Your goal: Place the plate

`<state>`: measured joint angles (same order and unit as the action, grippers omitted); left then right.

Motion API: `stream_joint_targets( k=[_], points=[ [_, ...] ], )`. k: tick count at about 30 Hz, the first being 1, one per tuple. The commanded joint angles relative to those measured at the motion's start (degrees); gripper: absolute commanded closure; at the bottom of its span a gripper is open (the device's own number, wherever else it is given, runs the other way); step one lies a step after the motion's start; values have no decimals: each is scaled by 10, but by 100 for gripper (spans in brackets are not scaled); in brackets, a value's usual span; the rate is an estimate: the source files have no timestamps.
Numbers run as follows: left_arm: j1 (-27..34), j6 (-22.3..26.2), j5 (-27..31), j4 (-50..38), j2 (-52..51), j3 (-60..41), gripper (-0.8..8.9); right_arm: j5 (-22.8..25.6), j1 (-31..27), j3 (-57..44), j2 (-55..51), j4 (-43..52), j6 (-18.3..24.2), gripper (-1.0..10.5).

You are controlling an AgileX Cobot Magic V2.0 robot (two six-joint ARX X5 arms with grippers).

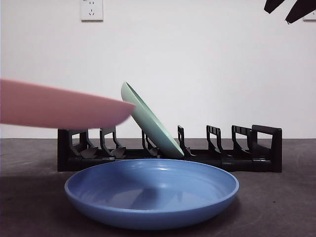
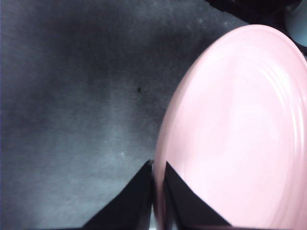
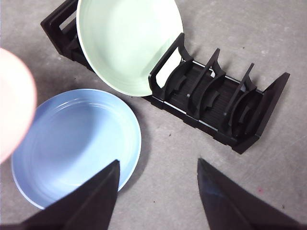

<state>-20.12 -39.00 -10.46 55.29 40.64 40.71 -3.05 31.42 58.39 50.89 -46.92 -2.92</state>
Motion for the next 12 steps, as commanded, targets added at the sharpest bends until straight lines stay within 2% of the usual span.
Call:
stream_joint_targets(
  k=[1,6,12],
  points=[
    [-13,-39,-3,-44,24,3,799,0,2,11,2,9,14,692],
    [-43,-51,4,-103,88,3,798,0,2,11,2,11,17,691],
    [-86,-60,48,-153,169,4,798,0,3,11,2,10,19,692]
  ],
)
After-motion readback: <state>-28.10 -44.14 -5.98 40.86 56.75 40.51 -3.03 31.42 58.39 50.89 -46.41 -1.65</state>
